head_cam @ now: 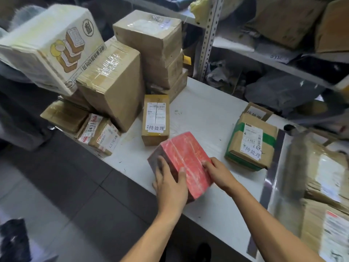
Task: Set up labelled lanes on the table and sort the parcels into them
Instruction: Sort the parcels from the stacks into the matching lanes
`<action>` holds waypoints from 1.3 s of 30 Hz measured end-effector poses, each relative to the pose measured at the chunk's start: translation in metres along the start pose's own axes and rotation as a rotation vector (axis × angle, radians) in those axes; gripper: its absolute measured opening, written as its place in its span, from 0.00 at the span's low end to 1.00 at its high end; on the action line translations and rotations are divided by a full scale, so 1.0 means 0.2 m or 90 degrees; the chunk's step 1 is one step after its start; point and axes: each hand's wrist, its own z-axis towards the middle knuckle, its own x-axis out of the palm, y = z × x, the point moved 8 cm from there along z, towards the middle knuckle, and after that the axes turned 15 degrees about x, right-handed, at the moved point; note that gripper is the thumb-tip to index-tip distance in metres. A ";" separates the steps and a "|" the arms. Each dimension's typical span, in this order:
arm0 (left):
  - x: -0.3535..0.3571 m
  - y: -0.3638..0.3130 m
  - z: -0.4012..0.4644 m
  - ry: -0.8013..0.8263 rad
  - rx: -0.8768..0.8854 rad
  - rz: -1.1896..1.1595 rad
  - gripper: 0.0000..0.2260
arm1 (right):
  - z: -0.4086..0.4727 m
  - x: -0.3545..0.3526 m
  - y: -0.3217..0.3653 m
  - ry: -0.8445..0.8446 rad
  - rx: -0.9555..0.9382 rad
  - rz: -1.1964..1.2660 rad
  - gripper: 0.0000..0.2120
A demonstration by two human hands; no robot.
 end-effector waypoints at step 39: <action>0.21 -0.04 0.07 0.227 0.110 0.112 0.25 | -0.02 -0.02 -0.15 -0.053 0.049 0.281 0.24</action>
